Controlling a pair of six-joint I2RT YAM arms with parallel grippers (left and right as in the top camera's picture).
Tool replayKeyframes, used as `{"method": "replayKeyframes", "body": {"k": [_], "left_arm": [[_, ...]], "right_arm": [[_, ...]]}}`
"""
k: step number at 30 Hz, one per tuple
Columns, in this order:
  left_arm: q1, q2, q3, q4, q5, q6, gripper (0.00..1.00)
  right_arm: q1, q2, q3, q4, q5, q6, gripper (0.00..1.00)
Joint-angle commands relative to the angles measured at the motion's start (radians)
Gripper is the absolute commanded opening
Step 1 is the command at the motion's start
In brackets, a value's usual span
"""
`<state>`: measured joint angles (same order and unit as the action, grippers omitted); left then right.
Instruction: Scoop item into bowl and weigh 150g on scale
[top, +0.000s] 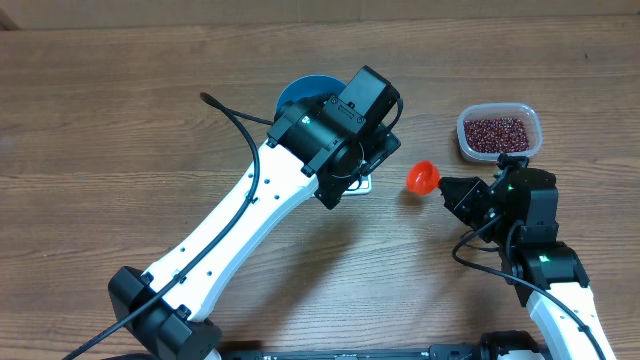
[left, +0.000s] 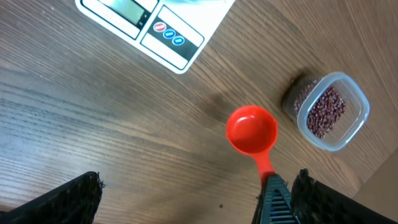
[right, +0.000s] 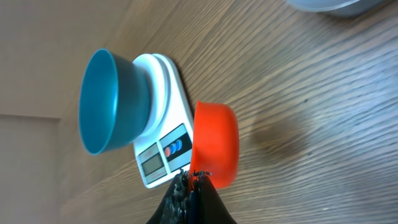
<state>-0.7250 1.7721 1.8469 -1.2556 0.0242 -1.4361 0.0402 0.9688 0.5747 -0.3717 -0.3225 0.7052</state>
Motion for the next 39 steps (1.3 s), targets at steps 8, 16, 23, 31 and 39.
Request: {"method": "replayKeyframes", "body": {"k": [8,16,23,31,39], "left_arm": [[0.005,0.006,-0.006,-0.048,-0.202,0.309,0.99],[0.005,0.006,-0.006,-0.041,-0.327,0.695,0.95],[0.004,0.006,-0.006,-0.025,-0.202,0.786,0.65],[0.005,0.068,-0.045,0.029,-0.348,0.787,0.04],[0.002,0.205,-0.054,0.047,-0.342,0.841,0.04]], "right_arm": [[0.003,-0.003,0.027,-0.002,0.061,-0.094,0.04],[0.003,-0.003,0.027,-0.003,0.061,-0.094,0.04],[0.003,-0.003,0.027,-0.005,0.061,-0.093,0.04],[0.003,-0.003,0.027,-0.012,0.061,-0.094,0.04],[0.003,-0.003,0.027,-0.013,0.068,-0.094,0.04]]}}
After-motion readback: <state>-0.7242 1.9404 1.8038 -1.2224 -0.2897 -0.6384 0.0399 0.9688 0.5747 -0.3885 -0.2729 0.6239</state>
